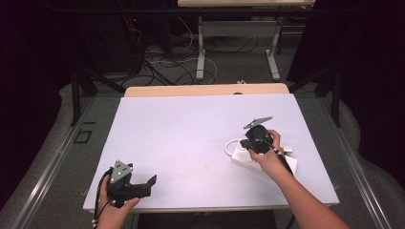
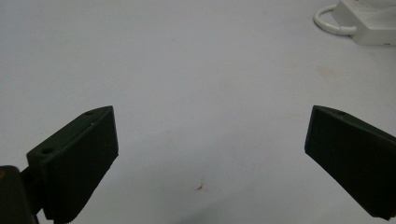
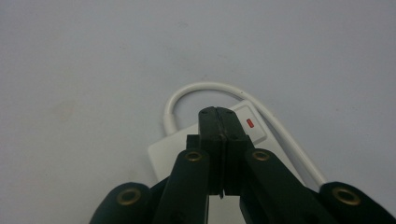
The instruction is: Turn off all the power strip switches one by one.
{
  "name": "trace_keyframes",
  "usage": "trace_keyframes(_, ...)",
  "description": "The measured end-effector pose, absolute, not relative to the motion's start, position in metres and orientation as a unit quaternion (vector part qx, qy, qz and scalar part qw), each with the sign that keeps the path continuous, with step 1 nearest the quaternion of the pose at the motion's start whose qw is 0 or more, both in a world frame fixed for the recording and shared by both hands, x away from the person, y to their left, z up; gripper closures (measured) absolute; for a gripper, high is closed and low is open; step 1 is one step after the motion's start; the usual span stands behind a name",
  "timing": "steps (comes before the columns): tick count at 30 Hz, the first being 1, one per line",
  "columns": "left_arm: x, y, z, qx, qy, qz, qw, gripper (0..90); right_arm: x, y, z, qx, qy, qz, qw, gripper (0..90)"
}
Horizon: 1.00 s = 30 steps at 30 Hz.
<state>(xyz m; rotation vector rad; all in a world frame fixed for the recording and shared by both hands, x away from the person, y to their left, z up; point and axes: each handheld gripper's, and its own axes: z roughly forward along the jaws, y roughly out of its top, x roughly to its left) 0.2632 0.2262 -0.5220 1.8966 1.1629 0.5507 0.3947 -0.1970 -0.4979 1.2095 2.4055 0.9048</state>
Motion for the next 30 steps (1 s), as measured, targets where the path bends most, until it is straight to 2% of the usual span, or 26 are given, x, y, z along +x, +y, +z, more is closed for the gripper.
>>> trace_keyframes(16,0.263,0.227,-0.523,0.751,0.469,0.218,0.411,4.6,0.408,-0.194,-0.507,0.439,0.838,0.292,0.138,90.0)
trace_keyframes(25,0.263,0.227,-0.522,0.750,0.470,0.217,0.412,4.6,0.414,-0.192,-0.517,0.438,0.839,0.282,0.156,90.0)
trace_keyframes(30,0.263,0.227,-0.522,0.752,0.466,0.220,0.410,4.7,0.416,-0.193,-0.520,0.446,0.837,0.285,0.142,90.0)
